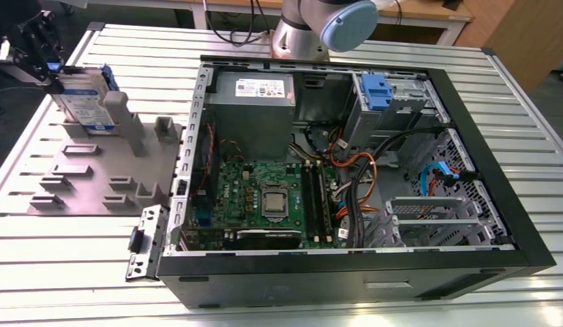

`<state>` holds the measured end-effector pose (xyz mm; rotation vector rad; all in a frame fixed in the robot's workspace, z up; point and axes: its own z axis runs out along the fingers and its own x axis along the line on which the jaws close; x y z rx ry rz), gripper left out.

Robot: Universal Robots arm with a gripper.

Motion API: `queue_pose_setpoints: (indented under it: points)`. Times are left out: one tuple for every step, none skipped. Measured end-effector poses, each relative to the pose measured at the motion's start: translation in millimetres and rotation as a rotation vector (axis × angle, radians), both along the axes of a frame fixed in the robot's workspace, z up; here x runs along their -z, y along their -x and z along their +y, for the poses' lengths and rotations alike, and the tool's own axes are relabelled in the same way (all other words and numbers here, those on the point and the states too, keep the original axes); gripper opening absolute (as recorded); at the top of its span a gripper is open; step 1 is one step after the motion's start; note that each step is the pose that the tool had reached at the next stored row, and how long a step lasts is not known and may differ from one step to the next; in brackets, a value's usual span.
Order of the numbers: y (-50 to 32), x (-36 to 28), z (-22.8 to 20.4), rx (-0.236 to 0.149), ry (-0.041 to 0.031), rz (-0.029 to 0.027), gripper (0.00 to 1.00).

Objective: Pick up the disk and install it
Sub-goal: 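Pick up the disk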

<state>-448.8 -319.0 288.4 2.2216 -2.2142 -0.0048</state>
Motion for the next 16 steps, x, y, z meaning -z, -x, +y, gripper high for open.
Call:
queue_pose_setpoints:
  points:
    - [0.0, 0.0, 0.0, 0.0, 0.0, 0.0, 0.37]
    - [0.0, 0.0, 0.0, 0.0, 0.0, 0.0, 0.37]
    - [0.0, 0.0, 0.0, 0.0, 0.0, 0.0, 0.37]
    - [0.0, 0.0, 0.0, 0.0, 0.0, 0.0001, 0.37]
    - [0.0, 0.0, 0.0, 0.0, 0.0, 0.0, 0.37]
    - [0.0, 0.0, 0.0, 0.0, 0.0, 0.0, 0.37]
    - [0.0, 0.0, 0.0, 0.0, 0.0, 0.0, 0.37]
    - [0.0, 0.0, 0.0, 0.002, 0.0001, 0.0001, 0.37]
    - [0.0, 0.0, 0.0, 0.008, 0.0001, 0.0001, 0.37]
    - [0.0, 0.0, 0.0, 0.012, 0.0001, 0.0001, 0.37]
    - [0.0, 0.0, 0.0, 0.012, 0.0001, 0.0001, 0.37]
    - [0.0, 0.0, 0.0, 0.013, 0.0001, 0.0002, 0.37]
    - [0.0, 0.0, 0.0, 0.013, 0.0001, 0.0001, 0.37]
    - [0.0, 0.0, 0.0, 0.014, 0.0001, 0.0002, 0.37]
    - [0.0, 0.0, 0.0, 0.014, 0.0001, 0.0001, 0.37]
    - [0.0, 0.0, 0.0, 0.014, 0.0001, 0.0001, 0.37]
